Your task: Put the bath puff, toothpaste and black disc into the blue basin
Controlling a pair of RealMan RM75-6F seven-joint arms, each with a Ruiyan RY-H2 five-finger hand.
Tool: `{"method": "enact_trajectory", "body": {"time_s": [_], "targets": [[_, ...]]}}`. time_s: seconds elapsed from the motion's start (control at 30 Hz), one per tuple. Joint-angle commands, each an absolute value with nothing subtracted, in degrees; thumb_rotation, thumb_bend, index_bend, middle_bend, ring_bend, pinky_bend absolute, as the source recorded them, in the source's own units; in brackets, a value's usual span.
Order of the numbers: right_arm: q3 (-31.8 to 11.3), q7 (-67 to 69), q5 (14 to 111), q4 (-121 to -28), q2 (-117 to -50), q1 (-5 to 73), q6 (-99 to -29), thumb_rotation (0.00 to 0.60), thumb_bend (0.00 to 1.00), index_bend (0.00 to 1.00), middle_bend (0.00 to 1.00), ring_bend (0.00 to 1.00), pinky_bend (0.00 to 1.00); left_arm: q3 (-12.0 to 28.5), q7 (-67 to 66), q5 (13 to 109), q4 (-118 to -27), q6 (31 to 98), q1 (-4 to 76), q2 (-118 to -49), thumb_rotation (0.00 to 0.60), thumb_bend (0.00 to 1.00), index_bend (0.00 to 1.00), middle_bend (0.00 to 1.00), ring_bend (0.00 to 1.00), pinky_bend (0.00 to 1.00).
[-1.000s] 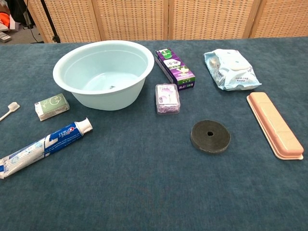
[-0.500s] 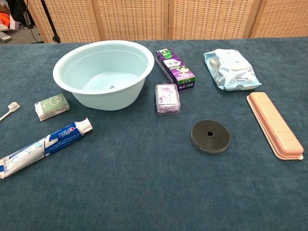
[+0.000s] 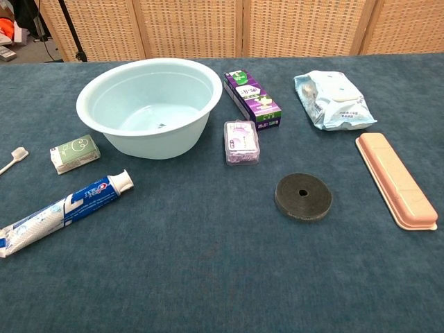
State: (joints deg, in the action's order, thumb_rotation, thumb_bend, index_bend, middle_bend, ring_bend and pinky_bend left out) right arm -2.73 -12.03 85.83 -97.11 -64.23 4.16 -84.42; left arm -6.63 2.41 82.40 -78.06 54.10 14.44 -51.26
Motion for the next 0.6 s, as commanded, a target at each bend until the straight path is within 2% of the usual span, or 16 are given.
{"method": "enact_trajectory", "body": {"time_s": [0.03,0.23,0.5,0.6], "targets": [[-2.76,-12.08,85.81,-97.07,-64.29,4.16,-84.45,0.6,0.21,0.06,0.0,0.0,0.0,-6.39,3.93,83.91,-73.18,54.48,14.52,-55.57,0.6,0.16,0.0,0.0,0.0,0.04],[-2.76,-12.1,85.89,-96.97,-64.48,4.14,-84.53,0.6,0.21,0.06,0.0,0.0,0.0,-5.56,5.07,84.4,-68.98,53.25,16.08,-60.7,0.6,0.16,0.0,0.0,0.0,0.04],[-2.83,-11.6,85.6,-96.78,-64.42,4.11,-84.39,0.6,0.21,0.06,0.0,0.0,0.0,-4.22,4.12,84.75,-65.96,54.86,16.96,-66.36,0.6,0.17,0.0,0.0,0.0,0.04],[-2.92,-11.43,85.66,-96.74,-64.44,4.1,-84.54,0.6,0.21,0.06,0.0,0.0,0.0,-4.09,3.89,84.7,-65.4,55.34,16.9,-68.11,0.6,0.18,0.04,0.0,0.0,0.05]]}}
